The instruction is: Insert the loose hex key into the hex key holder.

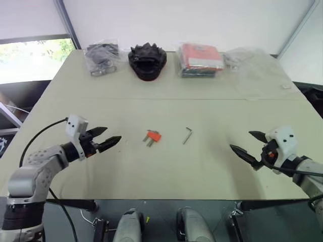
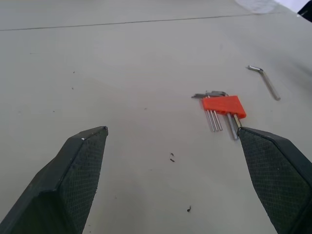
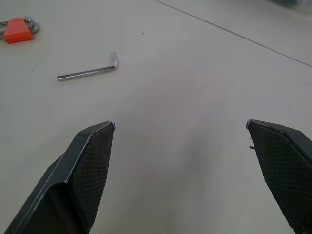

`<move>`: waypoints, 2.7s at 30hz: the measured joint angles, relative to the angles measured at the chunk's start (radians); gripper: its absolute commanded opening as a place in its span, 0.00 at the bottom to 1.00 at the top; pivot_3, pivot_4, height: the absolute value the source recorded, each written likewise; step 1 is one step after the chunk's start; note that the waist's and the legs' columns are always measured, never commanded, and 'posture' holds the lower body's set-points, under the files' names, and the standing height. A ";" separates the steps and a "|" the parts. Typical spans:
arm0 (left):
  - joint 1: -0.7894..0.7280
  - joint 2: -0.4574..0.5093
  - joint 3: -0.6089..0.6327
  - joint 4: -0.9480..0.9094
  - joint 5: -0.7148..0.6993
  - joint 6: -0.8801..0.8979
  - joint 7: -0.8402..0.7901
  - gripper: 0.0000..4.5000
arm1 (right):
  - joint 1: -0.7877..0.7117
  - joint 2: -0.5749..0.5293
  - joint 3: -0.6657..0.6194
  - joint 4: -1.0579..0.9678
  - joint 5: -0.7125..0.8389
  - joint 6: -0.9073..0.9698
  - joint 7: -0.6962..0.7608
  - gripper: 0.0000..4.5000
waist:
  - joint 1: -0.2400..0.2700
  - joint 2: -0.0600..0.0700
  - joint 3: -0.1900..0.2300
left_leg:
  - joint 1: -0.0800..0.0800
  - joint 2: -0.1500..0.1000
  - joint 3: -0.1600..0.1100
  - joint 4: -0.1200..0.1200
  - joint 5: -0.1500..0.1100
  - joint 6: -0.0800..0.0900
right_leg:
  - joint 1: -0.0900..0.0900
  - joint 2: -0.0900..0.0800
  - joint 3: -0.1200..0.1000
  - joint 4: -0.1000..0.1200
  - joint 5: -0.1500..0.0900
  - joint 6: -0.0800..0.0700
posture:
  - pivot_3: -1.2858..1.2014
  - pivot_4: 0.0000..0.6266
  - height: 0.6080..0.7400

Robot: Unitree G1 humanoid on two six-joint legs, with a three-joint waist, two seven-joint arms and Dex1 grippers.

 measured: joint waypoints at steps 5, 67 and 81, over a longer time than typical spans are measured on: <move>0.000 -0.001 0.002 0.000 0.004 -0.021 0.010 0.99 | -0.008 0.004 0.035 0.014 -0.009 -0.010 -0.001 1.00 | -0.001 0.000 0.000 | 0.000 0.000 0.000 0.000 0.000 0.000 | 0.000 0.000 0.000 0.000 0.000 0.000 | 0.52 0.24 1.00; -0.157 0.139 -0.200 0.053 0.155 -0.174 -0.294 0.99 | -0.648 0.512 0.716 0.709 -0.337 -0.279 -0.046 1.00 | -0.011 0.001 0.001 | 0.002 0.002 0.000 0.002 0.001 -0.001 | -0.002 0.003 0.001 0.012 0.000 0.000 | 0.52 0.24 1.00; -0.140 0.119 -0.200 0.052 0.157 -0.193 -0.252 1.00 | -0.645 0.523 0.713 0.717 -0.385 -0.316 -0.027 0.22 | -0.010 0.001 0.001 | 0.002 0.002 0.000 0.002 0.001 -0.001 | -0.004 0.004 0.001 0.014 0.000 0.000 | 0.52 0.24 1.00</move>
